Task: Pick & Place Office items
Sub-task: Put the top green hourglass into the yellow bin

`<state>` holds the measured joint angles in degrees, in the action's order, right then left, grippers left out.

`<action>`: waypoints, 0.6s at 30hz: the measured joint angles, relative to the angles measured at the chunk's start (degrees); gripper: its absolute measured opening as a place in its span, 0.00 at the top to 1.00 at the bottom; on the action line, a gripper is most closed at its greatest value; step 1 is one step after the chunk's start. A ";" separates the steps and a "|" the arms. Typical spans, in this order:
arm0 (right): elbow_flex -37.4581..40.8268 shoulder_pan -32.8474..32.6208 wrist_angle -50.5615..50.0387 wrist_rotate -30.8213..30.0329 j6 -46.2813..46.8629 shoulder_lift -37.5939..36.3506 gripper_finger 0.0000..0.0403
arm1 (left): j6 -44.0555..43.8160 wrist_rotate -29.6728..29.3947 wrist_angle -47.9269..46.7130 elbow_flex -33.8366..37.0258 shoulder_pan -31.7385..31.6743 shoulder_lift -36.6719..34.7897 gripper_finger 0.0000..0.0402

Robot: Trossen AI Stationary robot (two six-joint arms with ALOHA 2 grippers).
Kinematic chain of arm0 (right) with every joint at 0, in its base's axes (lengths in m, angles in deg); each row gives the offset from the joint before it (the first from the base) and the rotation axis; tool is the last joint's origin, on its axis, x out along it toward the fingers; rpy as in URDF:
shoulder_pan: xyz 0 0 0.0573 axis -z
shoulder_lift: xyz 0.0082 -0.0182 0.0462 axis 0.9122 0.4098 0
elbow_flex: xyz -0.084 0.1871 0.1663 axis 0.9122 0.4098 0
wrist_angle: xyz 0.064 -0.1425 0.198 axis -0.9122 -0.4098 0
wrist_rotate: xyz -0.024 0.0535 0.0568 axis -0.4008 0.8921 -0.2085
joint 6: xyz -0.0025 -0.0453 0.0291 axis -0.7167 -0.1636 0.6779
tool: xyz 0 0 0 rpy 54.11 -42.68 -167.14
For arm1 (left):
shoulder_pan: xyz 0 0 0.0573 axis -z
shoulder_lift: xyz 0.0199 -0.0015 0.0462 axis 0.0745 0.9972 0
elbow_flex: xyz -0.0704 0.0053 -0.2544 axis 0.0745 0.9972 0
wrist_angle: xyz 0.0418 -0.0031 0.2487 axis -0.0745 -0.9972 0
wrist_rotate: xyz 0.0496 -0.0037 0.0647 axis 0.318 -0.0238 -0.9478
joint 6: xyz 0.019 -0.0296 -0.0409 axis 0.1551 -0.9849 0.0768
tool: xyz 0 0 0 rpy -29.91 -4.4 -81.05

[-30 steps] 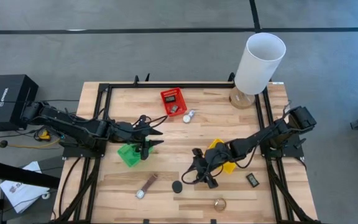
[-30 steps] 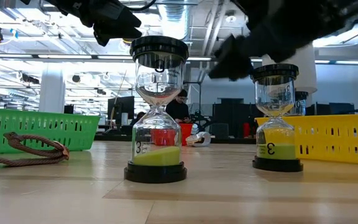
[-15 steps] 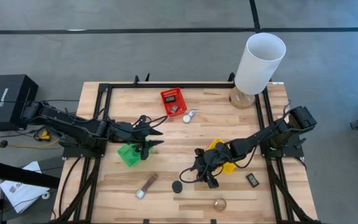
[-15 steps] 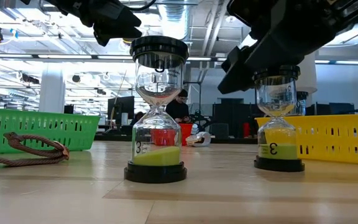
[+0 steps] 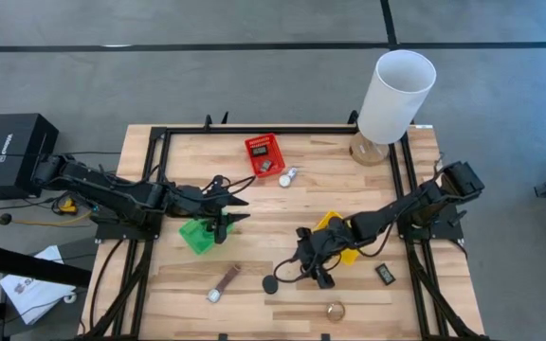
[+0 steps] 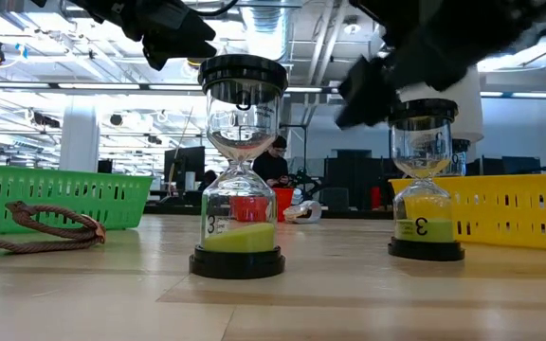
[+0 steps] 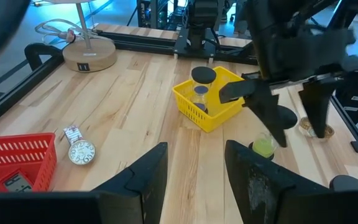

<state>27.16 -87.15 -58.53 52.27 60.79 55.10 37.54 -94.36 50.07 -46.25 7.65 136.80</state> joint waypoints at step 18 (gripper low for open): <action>-0.07 -0.31 -5.30 -0.03 0.81 0.91 0.39 | 0.13 -0.24 -0.04 0.00 -0.02 0.00 0.61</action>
<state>27.09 -87.46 -63.82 52.25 61.60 56.01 37.67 -94.60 50.03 -46.25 7.63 136.80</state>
